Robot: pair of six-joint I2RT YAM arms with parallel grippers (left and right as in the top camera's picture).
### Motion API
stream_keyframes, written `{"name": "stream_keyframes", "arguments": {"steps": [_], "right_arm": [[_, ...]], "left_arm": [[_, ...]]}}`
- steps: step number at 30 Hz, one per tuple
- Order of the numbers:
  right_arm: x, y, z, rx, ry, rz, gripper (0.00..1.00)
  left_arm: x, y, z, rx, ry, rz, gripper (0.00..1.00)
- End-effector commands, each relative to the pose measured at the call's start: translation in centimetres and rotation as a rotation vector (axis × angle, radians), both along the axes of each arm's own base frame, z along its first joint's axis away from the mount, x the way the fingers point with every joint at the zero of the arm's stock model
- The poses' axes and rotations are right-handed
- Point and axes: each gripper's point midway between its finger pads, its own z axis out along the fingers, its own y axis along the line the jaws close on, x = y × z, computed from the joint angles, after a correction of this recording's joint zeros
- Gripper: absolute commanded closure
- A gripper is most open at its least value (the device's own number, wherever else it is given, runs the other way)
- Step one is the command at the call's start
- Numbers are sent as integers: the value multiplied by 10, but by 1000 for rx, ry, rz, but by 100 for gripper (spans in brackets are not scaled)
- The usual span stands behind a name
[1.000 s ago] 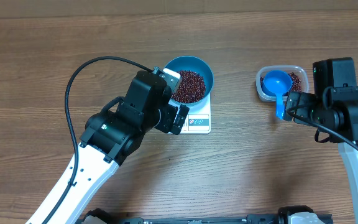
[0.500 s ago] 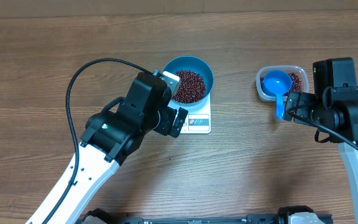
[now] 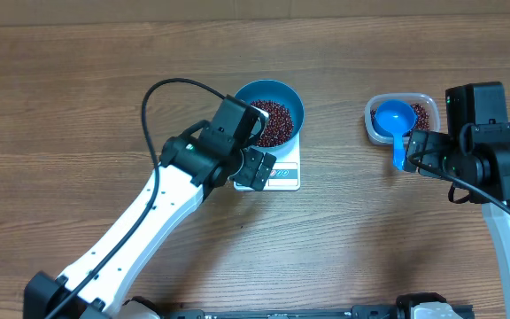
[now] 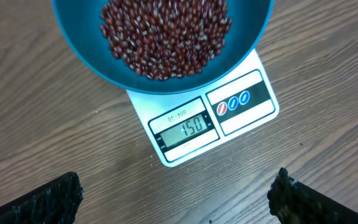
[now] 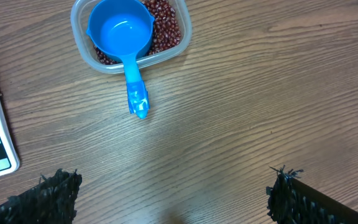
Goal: Scoop item into bowl and weigh 150g on scale
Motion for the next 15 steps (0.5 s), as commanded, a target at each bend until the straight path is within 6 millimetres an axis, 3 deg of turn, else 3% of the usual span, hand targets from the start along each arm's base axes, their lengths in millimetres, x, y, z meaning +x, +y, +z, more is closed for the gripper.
{"name": "stream_keyframes", "arguments": {"steps": [1,8,15], "right_arm": [[3,-2,11,-7,-35,1,0],[3,-2,11,-7,-35,1,0],[3,-2,11,-7,-35,1,0]], "left_arm": [[6,-6,-6,5,11,-15,1],[8,-7,-28,36,61,-15,0],[11,-8,-32,37,63,-15,1]]}}
